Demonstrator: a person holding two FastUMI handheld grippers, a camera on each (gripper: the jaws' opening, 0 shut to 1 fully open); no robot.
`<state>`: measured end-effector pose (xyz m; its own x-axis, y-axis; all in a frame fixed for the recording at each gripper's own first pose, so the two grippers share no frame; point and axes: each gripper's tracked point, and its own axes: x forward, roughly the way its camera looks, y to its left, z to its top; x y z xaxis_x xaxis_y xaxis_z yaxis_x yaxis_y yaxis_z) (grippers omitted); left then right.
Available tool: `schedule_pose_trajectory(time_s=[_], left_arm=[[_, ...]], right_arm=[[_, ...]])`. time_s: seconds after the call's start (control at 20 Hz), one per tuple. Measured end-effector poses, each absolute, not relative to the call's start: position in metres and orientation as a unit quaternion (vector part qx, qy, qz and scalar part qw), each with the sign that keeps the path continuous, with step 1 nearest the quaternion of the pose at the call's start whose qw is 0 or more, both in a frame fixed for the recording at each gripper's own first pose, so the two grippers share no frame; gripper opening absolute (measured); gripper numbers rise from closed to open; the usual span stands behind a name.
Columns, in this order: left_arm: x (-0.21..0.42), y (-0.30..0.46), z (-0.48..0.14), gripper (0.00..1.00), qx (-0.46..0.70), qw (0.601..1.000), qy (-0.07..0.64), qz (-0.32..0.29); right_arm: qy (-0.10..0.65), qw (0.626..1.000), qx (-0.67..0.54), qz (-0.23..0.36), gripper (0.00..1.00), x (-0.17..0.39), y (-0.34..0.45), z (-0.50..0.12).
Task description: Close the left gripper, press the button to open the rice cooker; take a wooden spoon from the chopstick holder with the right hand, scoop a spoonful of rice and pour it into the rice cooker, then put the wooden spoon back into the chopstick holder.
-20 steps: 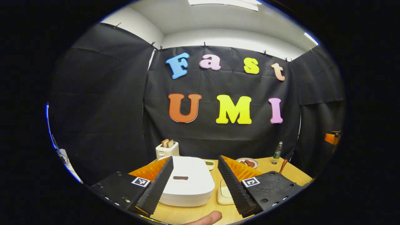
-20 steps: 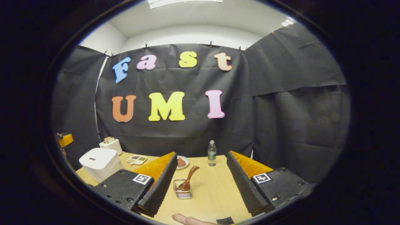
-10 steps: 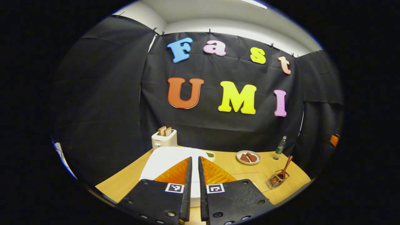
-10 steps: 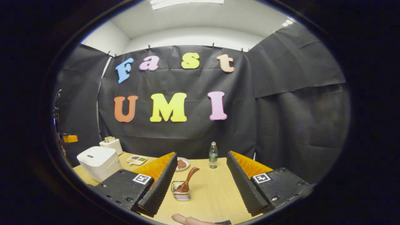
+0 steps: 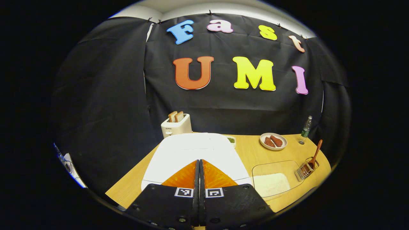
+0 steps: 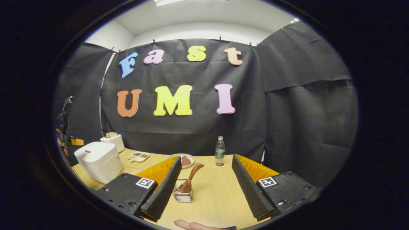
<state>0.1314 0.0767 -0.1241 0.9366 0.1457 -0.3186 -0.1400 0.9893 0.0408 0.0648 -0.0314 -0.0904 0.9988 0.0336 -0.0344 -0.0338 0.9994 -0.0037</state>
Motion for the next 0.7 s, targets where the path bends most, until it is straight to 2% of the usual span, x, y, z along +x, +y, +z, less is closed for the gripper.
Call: schedule_pose_trajectory(time_s=[0.15,0.4,0.7], left_arm=[[0.140,0.080,-0.139,0.00,0.008,0.981,0.180,0.077],[0.139,0.085,-0.163,0.01,-0.009,0.971,0.220,0.093],[0.136,0.083,-0.164,0.01,-0.016,0.970,0.224,0.093]], right_arm=[[0.046,0.999,0.012,0.026,1.00,0.069,-0.031,-0.109],[0.053,0.998,0.022,0.022,0.99,0.074,-0.040,-0.116],[0.052,0.999,-0.004,0.008,0.99,0.070,-0.052,-0.113]])
